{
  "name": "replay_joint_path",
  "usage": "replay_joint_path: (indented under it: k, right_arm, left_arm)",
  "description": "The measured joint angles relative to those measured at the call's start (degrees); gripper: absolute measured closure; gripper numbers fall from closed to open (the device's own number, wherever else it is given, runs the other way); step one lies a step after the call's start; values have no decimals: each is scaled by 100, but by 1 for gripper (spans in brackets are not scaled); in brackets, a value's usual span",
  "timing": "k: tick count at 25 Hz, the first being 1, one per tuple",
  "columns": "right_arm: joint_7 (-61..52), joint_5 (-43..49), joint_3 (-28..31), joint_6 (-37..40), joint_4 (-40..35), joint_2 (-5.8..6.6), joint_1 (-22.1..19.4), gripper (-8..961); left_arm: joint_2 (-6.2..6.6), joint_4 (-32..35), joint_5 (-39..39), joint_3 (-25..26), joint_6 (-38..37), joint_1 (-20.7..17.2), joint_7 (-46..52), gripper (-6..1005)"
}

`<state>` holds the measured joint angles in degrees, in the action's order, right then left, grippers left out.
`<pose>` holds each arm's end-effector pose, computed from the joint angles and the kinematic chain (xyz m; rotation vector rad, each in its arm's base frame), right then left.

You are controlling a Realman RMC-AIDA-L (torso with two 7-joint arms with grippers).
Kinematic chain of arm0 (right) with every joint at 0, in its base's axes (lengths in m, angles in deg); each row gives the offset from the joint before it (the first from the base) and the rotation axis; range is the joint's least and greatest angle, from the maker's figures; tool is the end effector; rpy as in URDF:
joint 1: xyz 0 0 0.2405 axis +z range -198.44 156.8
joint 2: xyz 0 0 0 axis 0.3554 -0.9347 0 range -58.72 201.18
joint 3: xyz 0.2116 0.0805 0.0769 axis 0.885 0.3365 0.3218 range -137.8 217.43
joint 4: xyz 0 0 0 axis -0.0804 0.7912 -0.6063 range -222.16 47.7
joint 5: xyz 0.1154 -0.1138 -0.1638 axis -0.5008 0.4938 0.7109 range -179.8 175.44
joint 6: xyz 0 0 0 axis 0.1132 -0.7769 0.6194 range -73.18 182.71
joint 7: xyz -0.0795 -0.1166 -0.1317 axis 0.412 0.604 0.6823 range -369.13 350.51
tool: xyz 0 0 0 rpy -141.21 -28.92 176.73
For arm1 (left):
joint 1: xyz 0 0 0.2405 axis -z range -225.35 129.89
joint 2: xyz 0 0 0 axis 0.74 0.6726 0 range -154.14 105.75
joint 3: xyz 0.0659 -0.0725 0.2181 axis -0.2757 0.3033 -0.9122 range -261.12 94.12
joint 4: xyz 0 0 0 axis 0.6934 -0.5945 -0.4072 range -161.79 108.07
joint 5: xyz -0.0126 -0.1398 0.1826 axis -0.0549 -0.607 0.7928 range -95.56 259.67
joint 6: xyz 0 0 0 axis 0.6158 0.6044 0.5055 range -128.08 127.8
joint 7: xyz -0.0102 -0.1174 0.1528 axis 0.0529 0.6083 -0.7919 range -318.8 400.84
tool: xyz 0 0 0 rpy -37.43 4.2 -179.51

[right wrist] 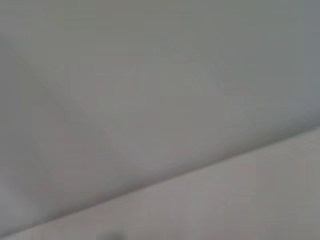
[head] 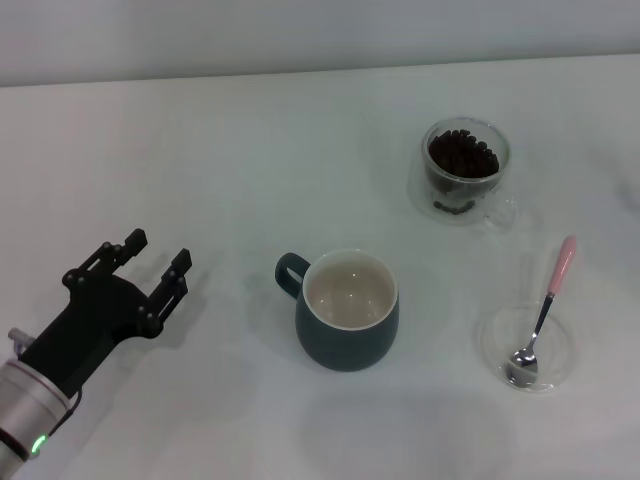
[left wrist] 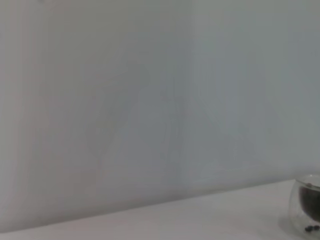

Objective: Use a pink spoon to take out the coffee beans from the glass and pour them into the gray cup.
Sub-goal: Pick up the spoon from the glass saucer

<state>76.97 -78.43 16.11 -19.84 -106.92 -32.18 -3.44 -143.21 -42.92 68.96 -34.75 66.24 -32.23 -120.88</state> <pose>0.4209 0.3276 0.0968 -1.8153 1.3667 0.7842 -0.2898 0.3034 -0.1139 -2.1146 -0.5207 -0.7643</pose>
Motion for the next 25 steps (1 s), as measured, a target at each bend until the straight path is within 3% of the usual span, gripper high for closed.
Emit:
replay_joint_path:
  k: [3, 6, 16, 25]
  right_arm:
    - [-519, 305, -291, -483, 44, 88, 95, 178]
    - [-831, 647, -434, -742, 45, 83, 199, 179]
    - [-1018, 1427, -546, -692, 45, -260, 347, 182]
    - [-1027, 1458, -557, -570, 45, -363, 354, 185]
  left_arm:
    - [8, 2, 2, 61, 25, 16, 0, 410]
    - [14, 5, 27, 252, 49, 63, 0, 410]
    - [45, 35, 46, 417, 56, 222, 1, 411]
    - [40, 153, 50, 423, 59, 243, 1, 410]
